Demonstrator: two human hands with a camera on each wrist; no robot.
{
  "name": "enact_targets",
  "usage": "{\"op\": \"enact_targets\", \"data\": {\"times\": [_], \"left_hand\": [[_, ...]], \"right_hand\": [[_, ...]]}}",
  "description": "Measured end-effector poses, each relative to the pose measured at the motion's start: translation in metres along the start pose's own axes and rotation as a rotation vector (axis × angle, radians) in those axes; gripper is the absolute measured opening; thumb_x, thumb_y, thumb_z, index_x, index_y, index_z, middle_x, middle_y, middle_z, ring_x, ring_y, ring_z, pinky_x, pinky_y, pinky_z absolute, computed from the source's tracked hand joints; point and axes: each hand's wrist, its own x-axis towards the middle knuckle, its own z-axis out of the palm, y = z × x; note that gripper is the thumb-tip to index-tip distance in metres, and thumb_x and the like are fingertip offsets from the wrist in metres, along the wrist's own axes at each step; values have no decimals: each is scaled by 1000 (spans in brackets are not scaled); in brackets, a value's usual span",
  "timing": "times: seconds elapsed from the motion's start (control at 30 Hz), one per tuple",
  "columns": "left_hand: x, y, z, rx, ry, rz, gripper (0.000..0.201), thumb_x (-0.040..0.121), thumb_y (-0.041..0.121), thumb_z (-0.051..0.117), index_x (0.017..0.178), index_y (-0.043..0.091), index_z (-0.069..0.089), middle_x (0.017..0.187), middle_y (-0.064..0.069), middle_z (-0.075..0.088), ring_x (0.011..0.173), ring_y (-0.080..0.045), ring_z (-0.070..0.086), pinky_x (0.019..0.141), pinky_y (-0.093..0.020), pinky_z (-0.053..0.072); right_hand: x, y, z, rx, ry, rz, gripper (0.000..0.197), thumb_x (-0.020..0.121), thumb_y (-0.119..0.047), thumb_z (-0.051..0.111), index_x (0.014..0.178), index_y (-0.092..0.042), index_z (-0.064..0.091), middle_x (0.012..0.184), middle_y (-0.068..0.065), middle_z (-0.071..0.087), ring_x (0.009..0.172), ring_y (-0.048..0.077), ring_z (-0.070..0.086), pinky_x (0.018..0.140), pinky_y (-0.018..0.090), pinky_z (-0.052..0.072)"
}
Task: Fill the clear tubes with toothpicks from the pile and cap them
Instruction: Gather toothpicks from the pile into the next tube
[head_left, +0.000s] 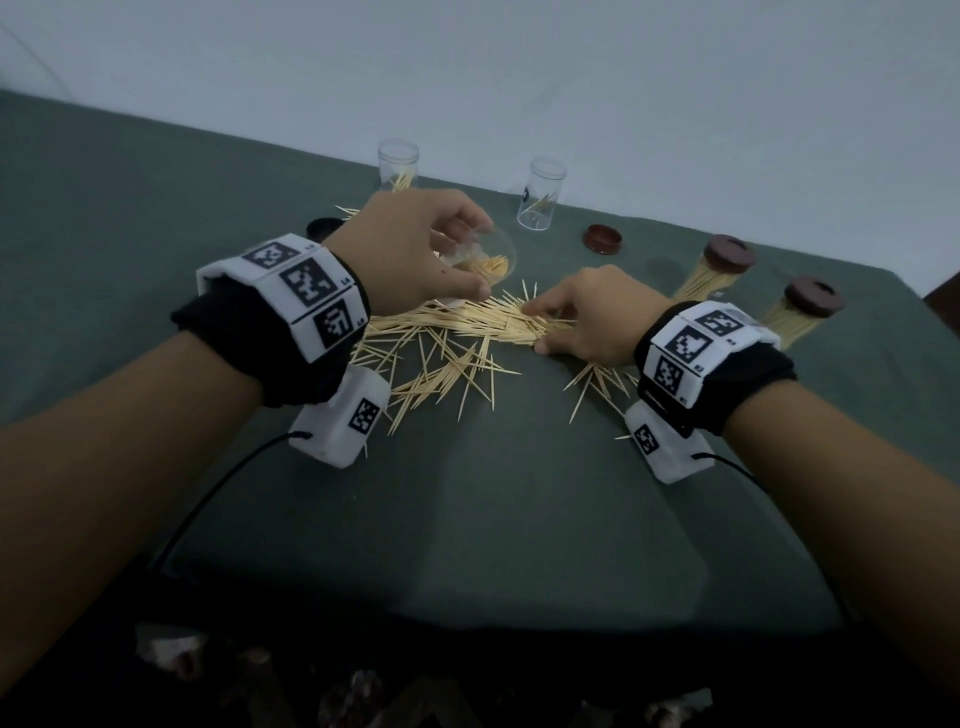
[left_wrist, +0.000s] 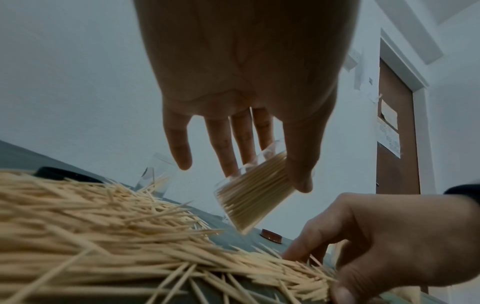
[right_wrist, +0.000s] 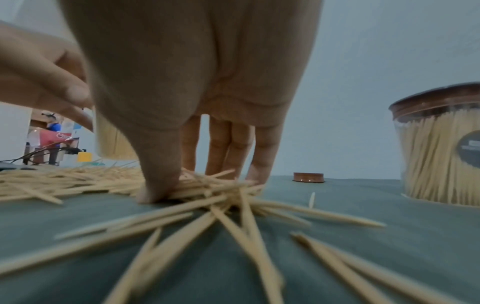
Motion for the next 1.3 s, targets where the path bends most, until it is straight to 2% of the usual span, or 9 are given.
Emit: {"op": "enact_targets", "data": {"times": [0.2,0.43,0.6,0.7,0.8,1.0,1.1,1.2,1.3], "left_hand": [[0,0,0,6,-4,-4,61,70,43,83,124,29,59,112,15,64,102,-2,61,74,-6,38],[-1,1,1,7,-3,-5,63,70,42,83,125,28,59,113,13,64,103,-4,62,85,-16,45],[-1,0,0,12,-7,-14,61,70,42,82,125,28,59,113,13,64,102,-4,62,78,-10,42],[-2,1,1,18,-8,-17,60,71,42,82,125,28,59,112,14,64,102,-3,62,77,-9,41],[-2,1,1,29,-9,-16,60,71,42,82,125,28,59,113,13,64,103,-4,62,79,-10,41],[-3,2,1,67,-3,-19,62,73,41,81,130,29,59,117,9,66,106,-6,61,90,-20,41],[-4,2,1,104,8,-6,62,75,40,80,132,29,58,119,8,66,106,-7,58,93,-22,40],[-4,1,-1,148,-2,-27,61,78,39,78,134,30,57,123,4,64,111,-10,57,93,-22,37],[-5,0,-4,209,-29,-45,61,80,37,76,137,30,54,131,1,61,120,-17,54,97,-26,36]], "right_hand": [[4,-4,1,-94,37,-34,42,92,-33,63,133,-33,56,124,4,64,113,25,57,91,28,44],[-1,3,-1,37,81,-11,40,90,-31,67,129,-32,60,118,0,69,107,18,62,87,20,40],[-2,3,-1,43,91,-8,44,88,-33,69,130,-30,60,117,6,68,109,22,61,96,31,47],[-1,5,-1,53,96,-3,38,89,-31,68,126,-29,64,111,2,70,104,19,62,89,23,44],[-2,4,-1,49,90,-8,31,90,-29,67,121,-30,67,104,2,72,101,19,63,90,28,48],[-5,13,-6,109,93,25,33,90,-30,67,123,-30,65,115,-2,69,106,15,61,88,21,43],[-7,16,-9,147,107,25,30,90,-30,67,120,-34,67,109,-5,71,97,10,61,84,20,42],[-8,19,-12,179,127,37,28,91,-31,66,118,-37,68,102,-7,70,87,6,58,80,18,41],[-9,18,-16,187,135,24,29,91,-33,65,120,-35,67,104,-6,70,89,6,58,81,18,39]]}}
